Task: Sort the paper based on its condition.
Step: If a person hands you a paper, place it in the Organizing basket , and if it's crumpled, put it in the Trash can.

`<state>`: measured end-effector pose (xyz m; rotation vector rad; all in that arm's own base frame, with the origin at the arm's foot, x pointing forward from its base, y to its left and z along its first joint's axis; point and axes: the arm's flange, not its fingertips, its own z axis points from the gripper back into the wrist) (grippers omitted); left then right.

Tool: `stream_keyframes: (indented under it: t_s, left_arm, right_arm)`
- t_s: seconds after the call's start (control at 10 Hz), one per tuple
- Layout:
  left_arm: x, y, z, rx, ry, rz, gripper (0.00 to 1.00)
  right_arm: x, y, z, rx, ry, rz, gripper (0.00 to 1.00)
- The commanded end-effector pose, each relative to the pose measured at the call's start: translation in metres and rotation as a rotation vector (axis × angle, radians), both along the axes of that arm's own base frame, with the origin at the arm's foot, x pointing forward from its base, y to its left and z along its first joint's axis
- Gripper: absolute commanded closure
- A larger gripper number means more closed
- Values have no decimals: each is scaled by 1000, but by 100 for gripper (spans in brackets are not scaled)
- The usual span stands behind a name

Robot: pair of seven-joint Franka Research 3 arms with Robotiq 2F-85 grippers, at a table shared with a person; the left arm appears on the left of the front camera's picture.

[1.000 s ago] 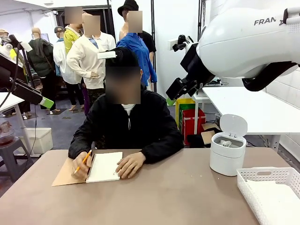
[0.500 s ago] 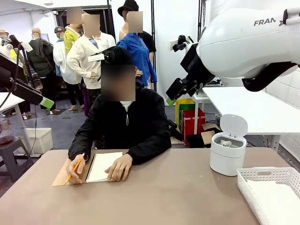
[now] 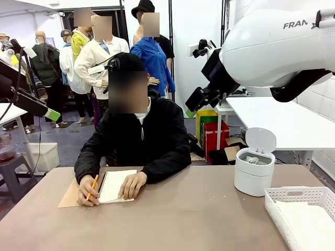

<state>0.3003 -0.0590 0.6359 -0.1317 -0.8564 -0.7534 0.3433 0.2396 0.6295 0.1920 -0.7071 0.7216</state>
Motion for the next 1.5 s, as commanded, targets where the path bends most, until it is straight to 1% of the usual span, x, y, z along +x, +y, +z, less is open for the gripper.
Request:
stream_keyframes:
  t_s: [0.0,1.4]
  left_arm:
    - [0,1,0,2,0,4,0]
    - [0,1,0,2,0,4,0]
  right_arm:
    - [0,0,-1,2,-3,-2,0]
    - [0,0,-1,2,-3,-2,0]
